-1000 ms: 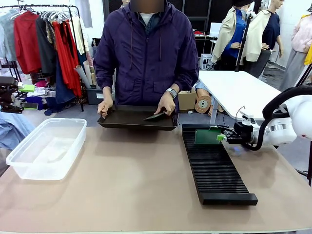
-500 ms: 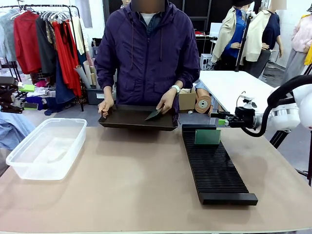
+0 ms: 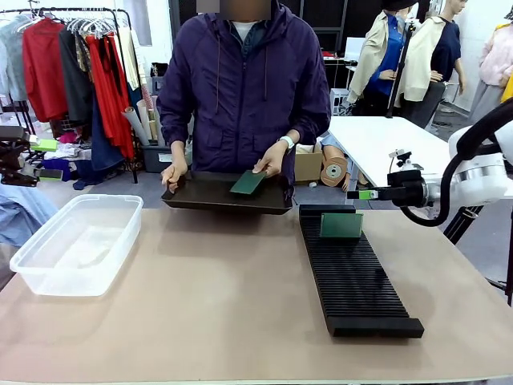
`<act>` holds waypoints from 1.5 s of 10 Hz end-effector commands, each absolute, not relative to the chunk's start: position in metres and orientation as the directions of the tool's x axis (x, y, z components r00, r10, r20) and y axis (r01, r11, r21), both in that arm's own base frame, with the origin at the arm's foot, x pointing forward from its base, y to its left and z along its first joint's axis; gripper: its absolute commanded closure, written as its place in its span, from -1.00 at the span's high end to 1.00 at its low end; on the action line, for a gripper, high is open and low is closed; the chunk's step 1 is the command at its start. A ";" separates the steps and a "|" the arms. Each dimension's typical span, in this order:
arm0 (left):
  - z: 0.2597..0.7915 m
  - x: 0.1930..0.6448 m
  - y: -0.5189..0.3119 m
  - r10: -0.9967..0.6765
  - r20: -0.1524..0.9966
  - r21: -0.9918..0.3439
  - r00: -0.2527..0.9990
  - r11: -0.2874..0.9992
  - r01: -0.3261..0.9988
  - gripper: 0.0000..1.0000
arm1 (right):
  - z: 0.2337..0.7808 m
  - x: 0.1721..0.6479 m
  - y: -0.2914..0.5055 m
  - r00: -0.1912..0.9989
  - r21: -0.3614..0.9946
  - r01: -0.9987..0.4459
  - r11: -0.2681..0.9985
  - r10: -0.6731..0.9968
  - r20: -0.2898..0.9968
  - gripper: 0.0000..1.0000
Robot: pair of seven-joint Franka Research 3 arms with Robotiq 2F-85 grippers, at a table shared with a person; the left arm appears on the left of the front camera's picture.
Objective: Sort PCBs into racks and boxes based on the side picked up.
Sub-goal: Pick up the Blank PCB handed by the Human.
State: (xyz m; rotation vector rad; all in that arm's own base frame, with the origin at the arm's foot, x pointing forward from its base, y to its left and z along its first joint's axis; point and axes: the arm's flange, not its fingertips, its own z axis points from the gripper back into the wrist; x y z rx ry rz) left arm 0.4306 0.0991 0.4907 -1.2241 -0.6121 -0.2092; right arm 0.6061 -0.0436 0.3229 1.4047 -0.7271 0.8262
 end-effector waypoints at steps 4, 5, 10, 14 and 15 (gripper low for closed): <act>0.493 0.429 0.099 0.170 0.541 -0.817 0.824 0.337 0.467 1.00 | 0.376 0.554 -0.029 0.797 0.789 -0.604 0.113 0.053 0.602 1.00; 0.493 0.429 0.099 0.170 0.541 -0.817 0.824 0.337 0.467 1.00 | 0.386 0.548 -0.028 0.831 0.819 -0.555 0.147 0.048 0.554 1.00; 0.493 0.429 0.099 0.170 0.541 -0.817 0.824 0.337 0.467 1.00 | 0.423 0.524 -0.027 0.966 0.958 -0.246 0.146 -0.041 0.255 1.00; 0.493 0.429 0.099 0.170 0.541 -0.817 0.824 0.337 0.467 1.00 | 0.433 0.515 -0.032 0.994 0.991 -0.105 0.088 -0.024 0.107 1.00; 0.493 0.429 0.099 0.170 0.541 -0.817 0.824 0.337 0.467 1.00 | 0.434 0.514 -0.033 0.994 0.990 -0.102 0.094 -0.021 0.104 1.00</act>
